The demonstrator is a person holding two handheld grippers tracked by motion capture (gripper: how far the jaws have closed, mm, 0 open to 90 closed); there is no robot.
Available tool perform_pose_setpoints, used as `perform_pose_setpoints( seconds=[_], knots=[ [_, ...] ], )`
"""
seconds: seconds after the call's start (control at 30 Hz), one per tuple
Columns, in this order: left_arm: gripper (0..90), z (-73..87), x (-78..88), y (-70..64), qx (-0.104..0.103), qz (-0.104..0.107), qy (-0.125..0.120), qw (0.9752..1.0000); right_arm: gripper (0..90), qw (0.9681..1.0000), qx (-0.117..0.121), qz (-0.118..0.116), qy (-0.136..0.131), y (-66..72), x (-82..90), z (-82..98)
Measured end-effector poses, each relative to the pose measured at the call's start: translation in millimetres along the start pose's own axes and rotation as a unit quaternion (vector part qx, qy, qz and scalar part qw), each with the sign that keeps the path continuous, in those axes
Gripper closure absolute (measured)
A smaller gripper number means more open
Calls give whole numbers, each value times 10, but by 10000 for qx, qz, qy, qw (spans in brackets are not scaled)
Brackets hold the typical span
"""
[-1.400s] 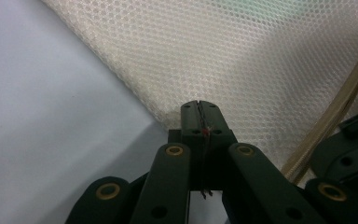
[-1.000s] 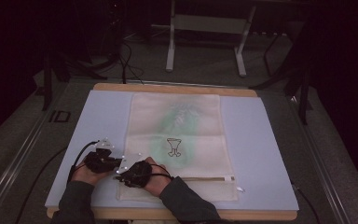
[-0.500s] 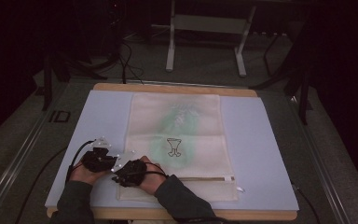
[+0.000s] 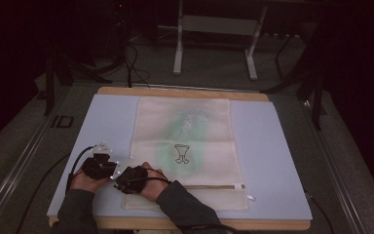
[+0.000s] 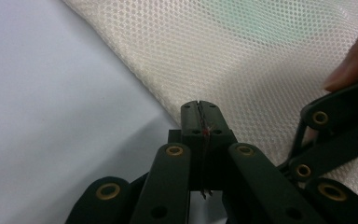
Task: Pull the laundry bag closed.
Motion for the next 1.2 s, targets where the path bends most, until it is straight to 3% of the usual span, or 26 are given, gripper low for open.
perform_pose_setpoints(
  seconds=[0.17, 0.37, 0.63, 0.93, 1.2],
  knots=[
    [898, -5, 9, 6, 6, -12, -31, 10000, 810, 9999, -91, -14, -64, -22, 4, -10],
    [898, 0, 47, 38, 86, 1, -109, 9999, 812, 9990, -255, -117, -360, -32, 100, -71],
    [898, 4, 64, 46, 134, 45, -159, 9998, 813, 9982, -269, -50, -534, -38, 243, -46],
    [898, 6, 60, 33, 110, 91, -134, 9998, 813, 9982, -230, -23, -544, -26, 350, 68],
    [897, 9, 44, 18, 74, 124, -105, 9998, 808, 9982, -344, -83, -483, -38, 348, 176]
  ],
)
Point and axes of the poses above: each handheld gripper's, and its own axes: x roughly backward along the jaws, z roughly out of its underside, y roughly to its left, the point moved 7 cm from there along -x, roughly forward along the jaws, and after that the axes turned 3 degrees about -y, right-handed, at the moved point
